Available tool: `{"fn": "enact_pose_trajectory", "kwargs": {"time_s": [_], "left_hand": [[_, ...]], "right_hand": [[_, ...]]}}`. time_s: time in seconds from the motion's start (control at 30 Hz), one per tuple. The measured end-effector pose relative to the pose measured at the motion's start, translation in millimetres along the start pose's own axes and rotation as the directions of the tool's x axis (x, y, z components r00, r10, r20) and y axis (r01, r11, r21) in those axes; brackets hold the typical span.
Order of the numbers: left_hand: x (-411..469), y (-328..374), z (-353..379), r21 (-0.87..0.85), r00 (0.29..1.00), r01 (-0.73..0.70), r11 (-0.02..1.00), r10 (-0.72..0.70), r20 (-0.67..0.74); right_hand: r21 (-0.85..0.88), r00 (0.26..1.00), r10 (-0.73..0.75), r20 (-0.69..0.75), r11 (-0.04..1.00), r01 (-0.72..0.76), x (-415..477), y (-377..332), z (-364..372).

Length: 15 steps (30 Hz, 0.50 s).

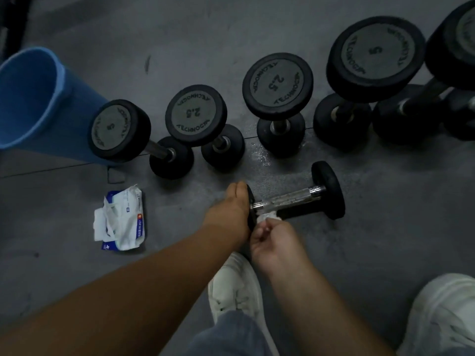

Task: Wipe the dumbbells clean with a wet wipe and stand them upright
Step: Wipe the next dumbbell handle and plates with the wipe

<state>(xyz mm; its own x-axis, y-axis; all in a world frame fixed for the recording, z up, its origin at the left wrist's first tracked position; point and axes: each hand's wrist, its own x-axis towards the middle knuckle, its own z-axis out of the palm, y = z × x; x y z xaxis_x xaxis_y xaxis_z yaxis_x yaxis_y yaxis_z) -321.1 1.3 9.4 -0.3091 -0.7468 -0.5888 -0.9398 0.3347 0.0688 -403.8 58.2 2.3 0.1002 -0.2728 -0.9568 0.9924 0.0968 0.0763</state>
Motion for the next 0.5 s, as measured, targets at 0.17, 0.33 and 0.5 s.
{"fn": "enact_pose_trajectory", "kwargs": {"time_s": [0.17, 0.33, 0.5], "left_hand": [[0, -3, -4, -0.024, 0.999, -0.038, 0.999, 0.038, 0.002], [8, -8, -11, -0.026, 0.997, -0.060, 0.998, 0.061, 0.039], [9, -12, -7, -0.050, 0.998, -0.048, 0.998, 0.050, 0.039]], "right_hand": [[-0.009, 0.999, -0.028, -0.033, 1.000, 0.027, 3, -5, 12], [-0.331, 0.995, -0.096, 0.024, 0.939, 0.098, -30, 3, 10], [-0.874, 0.766, -0.425, 0.483, -0.295, 0.387, -21, -23, 16]]}}
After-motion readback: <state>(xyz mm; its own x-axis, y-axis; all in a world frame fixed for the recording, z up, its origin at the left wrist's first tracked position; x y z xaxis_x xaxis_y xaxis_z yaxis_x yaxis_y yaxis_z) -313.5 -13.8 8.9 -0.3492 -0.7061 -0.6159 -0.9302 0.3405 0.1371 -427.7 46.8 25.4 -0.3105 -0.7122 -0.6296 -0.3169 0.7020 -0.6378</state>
